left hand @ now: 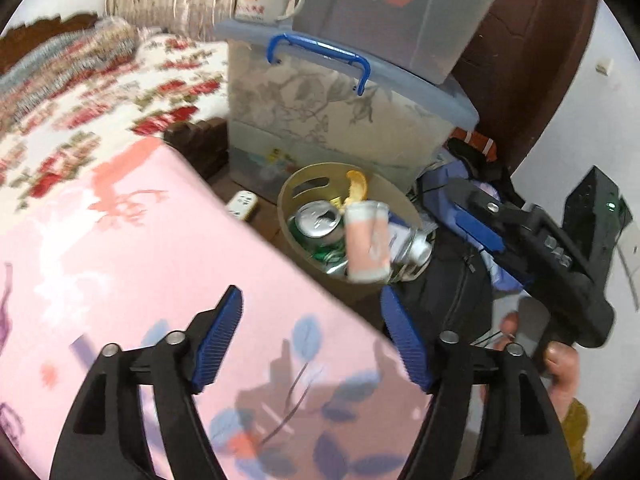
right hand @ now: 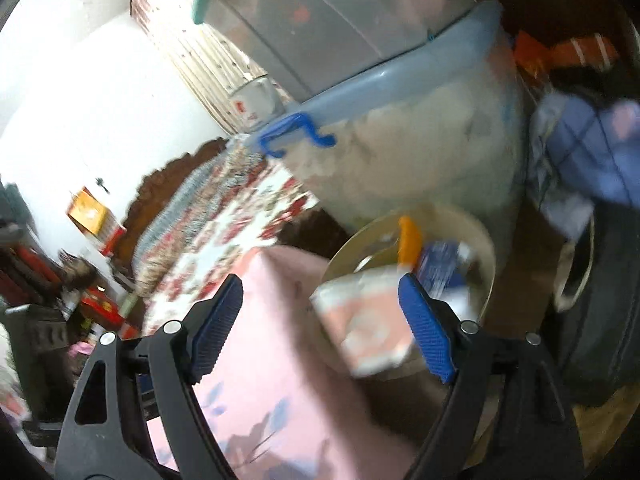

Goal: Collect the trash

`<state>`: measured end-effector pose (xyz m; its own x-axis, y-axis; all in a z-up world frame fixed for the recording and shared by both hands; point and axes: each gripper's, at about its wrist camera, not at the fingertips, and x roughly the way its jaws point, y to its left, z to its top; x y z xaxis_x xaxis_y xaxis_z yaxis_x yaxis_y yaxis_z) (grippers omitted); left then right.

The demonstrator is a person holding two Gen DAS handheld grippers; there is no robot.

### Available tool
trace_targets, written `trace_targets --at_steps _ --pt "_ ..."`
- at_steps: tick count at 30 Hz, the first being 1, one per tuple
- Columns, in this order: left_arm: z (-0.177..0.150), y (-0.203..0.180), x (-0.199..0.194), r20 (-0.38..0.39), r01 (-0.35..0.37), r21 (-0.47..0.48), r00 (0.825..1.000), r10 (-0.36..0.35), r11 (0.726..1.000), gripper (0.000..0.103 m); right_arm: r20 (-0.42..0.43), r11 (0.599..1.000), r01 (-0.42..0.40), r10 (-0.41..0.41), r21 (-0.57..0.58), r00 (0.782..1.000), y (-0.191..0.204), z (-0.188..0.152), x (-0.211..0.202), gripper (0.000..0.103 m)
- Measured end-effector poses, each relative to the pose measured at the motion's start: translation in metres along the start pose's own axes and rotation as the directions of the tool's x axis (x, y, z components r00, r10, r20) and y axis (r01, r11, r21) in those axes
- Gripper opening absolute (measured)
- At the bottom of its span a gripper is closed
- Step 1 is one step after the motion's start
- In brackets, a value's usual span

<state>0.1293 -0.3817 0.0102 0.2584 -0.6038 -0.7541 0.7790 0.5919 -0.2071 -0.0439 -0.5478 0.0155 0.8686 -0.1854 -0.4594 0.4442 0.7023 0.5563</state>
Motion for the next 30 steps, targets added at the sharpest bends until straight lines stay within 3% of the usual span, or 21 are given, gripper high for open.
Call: trace_targets --at_steps 6,10,12,18,30 --pt "-0.050 -0.003 -0.038 0.036 -0.102 0.077 0.994 0.100 0.992 0.084 0.007 0.996 0.094 -0.094 0.005 0.996 0.029 -0.074 -0.040 0.088" --pt "-0.079 0.008 -0.064 0.053 -0.158 0.054 0.986 0.156 0.986 0.088 -0.018 0.990 0.139 -0.138 0.023 0.990 0.043 -0.108 -0.054 0.093" --pt "-0.093 0.014 -0.077 0.064 -0.202 0.036 0.978 0.200 0.979 0.095 -0.027 0.986 0.168 -0.168 -0.002 0.985 0.055 -0.122 -0.061 0.097" --pt "-0.126 0.033 -0.113 0.074 -0.293 -0.016 0.953 0.293 0.956 0.094 -0.061 0.981 0.191 -0.192 -0.020 0.980 0.085 -0.146 -0.075 0.099" --pt "-0.154 0.047 -0.173 0.146 -0.330 -0.081 0.929 0.339 0.940 0.094 -0.035 0.978 0.191 -0.195 -0.088 0.980 0.140 -0.170 -0.118 0.099"
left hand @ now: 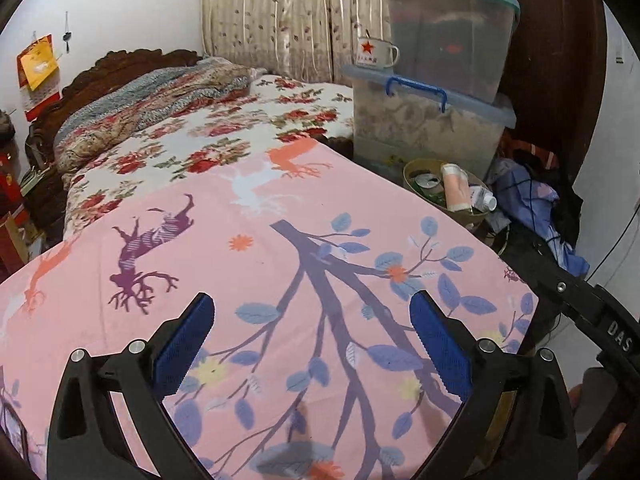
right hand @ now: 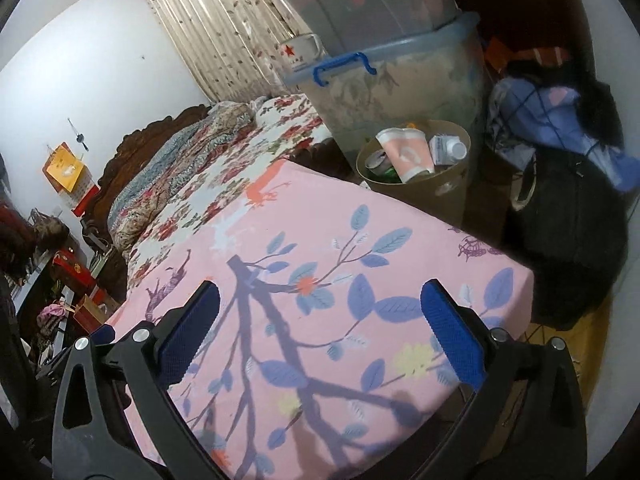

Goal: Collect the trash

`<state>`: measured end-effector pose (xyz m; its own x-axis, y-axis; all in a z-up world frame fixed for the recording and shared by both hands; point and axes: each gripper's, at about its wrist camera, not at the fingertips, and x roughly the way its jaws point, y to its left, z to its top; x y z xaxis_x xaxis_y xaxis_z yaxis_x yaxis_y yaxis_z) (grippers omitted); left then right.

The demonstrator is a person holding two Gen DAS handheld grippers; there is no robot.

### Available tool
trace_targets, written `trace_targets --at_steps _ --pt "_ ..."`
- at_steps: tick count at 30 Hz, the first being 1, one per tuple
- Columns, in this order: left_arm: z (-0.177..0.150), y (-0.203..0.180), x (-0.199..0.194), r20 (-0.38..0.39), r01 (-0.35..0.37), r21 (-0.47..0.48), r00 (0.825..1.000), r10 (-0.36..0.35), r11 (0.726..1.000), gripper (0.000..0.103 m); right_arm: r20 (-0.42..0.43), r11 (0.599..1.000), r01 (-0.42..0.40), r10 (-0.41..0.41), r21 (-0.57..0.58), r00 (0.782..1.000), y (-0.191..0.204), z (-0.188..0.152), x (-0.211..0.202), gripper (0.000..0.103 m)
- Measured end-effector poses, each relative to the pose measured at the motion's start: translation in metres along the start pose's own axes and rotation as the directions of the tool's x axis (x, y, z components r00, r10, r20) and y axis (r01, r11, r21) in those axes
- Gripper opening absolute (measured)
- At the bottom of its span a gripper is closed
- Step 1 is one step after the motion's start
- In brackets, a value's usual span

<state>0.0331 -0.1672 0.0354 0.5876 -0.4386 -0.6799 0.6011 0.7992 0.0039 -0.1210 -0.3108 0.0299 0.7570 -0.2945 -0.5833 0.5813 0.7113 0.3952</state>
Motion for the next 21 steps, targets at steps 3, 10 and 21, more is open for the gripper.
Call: trace_targets --at_steps 3,10,21 --pt "-0.003 0.005 -0.011 0.021 -0.006 -0.009 1.000 0.006 1.000 0.094 0.023 1.000 0.009 -0.009 -0.015 1.000 0.009 -0.005 -0.012 0.099" --pt "-0.009 0.006 -0.031 0.035 -0.006 0.001 0.999 0.006 1.000 0.094 0.078 1.000 0.025 -0.024 -0.014 0.997 0.015 -0.015 -0.035 0.099" --pt "-0.013 -0.018 -0.078 0.176 -0.091 0.043 0.981 0.082 0.995 0.094 0.217 0.999 0.053 -0.050 -0.007 0.975 0.008 -0.023 -0.075 0.100"
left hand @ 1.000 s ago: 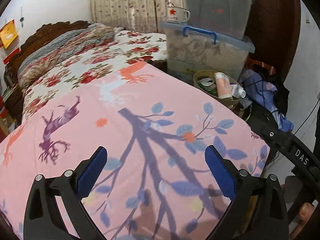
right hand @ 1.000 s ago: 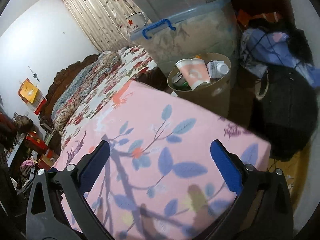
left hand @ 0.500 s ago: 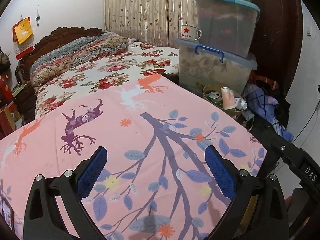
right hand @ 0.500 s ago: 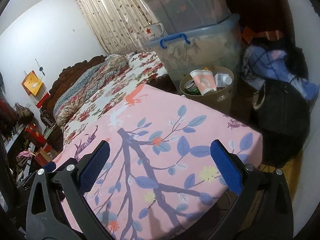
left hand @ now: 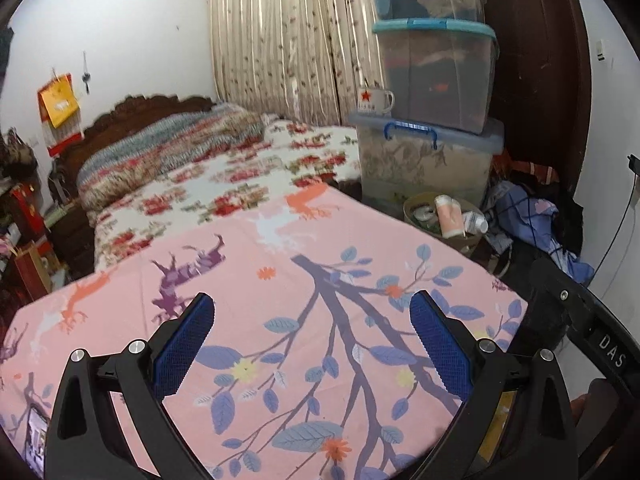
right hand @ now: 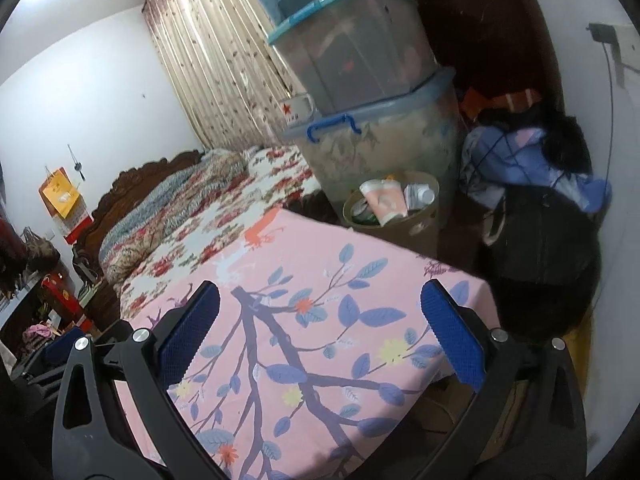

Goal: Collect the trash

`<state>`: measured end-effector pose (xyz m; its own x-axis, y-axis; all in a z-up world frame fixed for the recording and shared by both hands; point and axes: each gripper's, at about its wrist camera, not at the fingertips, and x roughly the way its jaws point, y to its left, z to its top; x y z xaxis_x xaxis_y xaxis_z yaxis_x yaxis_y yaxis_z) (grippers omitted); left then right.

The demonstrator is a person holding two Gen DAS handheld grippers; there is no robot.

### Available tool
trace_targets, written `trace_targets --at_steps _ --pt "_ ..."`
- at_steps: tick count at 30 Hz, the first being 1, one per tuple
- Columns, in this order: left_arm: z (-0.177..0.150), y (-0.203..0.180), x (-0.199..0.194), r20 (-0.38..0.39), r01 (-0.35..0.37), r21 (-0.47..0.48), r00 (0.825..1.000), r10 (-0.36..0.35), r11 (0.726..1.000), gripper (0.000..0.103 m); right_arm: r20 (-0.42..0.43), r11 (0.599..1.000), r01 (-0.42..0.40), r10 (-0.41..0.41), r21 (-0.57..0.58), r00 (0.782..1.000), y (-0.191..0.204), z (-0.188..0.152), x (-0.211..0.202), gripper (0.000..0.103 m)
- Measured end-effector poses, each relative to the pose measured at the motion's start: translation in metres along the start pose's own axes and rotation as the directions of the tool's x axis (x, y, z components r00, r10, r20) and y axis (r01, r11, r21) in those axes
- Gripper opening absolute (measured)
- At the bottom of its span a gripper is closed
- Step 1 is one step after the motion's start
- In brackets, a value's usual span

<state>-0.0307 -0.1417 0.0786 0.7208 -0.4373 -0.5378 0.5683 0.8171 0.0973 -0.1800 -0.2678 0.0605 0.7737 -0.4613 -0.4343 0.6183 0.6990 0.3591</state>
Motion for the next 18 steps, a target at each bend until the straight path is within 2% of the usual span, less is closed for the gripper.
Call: trace_targets --at_steps 4,8,18 --pt "0.004 -0.007 -0.015 0.045 -0.027 0.007 0.999 0.026 1.000 0.094 0.059 1.000 -0.010 0.011 -0.016 0.998 -0.002 -0.001 -0.013 0.100" --pt "0.007 -0.011 -0.023 0.058 -0.030 -0.002 0.998 0.030 1.000 0.094 0.106 0.999 -0.016 0.020 -0.034 0.994 -0.001 -0.001 -0.023 0.100" --pt "0.016 -0.005 -0.044 0.125 -0.076 -0.067 0.989 0.084 0.995 0.094 0.233 0.996 -0.045 0.060 -0.071 0.971 0.005 0.001 -0.044 0.100"
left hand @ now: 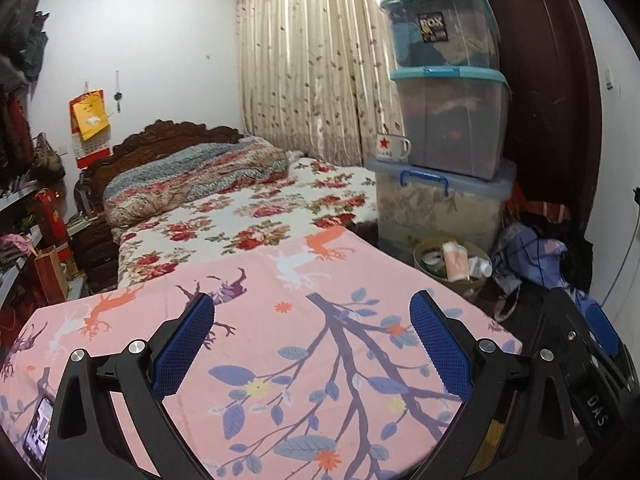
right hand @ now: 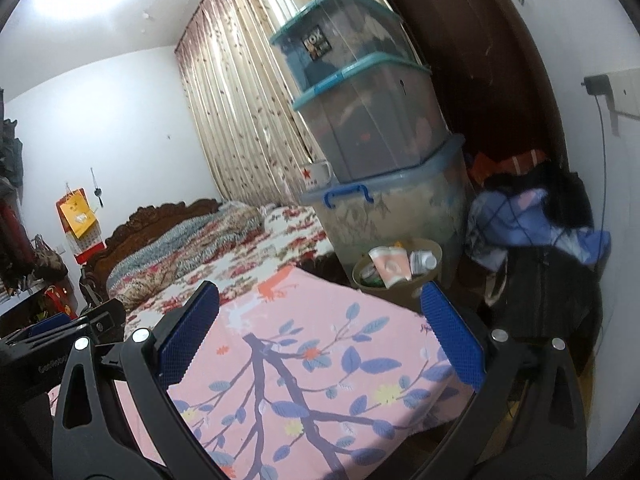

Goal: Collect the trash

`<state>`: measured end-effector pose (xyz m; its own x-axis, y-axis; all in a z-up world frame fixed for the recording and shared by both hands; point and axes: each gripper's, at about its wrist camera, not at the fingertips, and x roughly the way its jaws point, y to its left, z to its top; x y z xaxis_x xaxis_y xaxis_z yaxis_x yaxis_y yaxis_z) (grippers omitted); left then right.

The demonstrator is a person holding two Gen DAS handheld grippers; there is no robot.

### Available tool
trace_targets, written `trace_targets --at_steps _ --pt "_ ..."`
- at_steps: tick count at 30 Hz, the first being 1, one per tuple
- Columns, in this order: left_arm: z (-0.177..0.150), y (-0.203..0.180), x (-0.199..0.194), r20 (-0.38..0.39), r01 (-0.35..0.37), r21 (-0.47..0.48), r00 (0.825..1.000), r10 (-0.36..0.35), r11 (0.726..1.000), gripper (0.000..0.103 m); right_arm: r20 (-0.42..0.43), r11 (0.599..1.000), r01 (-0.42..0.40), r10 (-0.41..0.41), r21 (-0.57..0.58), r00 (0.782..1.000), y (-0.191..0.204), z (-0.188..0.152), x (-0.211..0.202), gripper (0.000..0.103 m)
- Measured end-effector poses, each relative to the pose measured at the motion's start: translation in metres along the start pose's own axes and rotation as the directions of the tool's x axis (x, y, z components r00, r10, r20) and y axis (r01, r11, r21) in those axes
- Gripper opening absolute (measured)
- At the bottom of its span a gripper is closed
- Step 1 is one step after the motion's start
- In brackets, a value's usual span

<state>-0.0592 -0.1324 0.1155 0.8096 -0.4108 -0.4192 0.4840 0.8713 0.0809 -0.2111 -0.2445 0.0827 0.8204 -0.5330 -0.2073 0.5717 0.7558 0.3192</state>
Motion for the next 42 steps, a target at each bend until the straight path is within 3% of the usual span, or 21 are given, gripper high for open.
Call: trace_targets --at_steps 8,18,42 --pt "-0.001 0.005 -0.011 0.061 -0.053 -0.026 0.997 0.055 0.998 0.094 -0.005 1.000 -0.010 0.010 -0.005 1.000 0.003 -0.005 -0.001 0.100" --pt "-0.006 -0.002 -0.016 0.077 -0.063 0.001 0.995 0.063 0.998 0.094 -0.012 1.000 -0.014 0.014 0.005 1.000 -0.001 -0.011 0.001 0.100" --pt "-0.009 0.001 -0.013 0.065 -0.073 0.020 0.995 0.071 0.997 0.094 -0.026 0.999 -0.028 0.028 0.025 0.999 0.000 -0.009 0.001 0.100"
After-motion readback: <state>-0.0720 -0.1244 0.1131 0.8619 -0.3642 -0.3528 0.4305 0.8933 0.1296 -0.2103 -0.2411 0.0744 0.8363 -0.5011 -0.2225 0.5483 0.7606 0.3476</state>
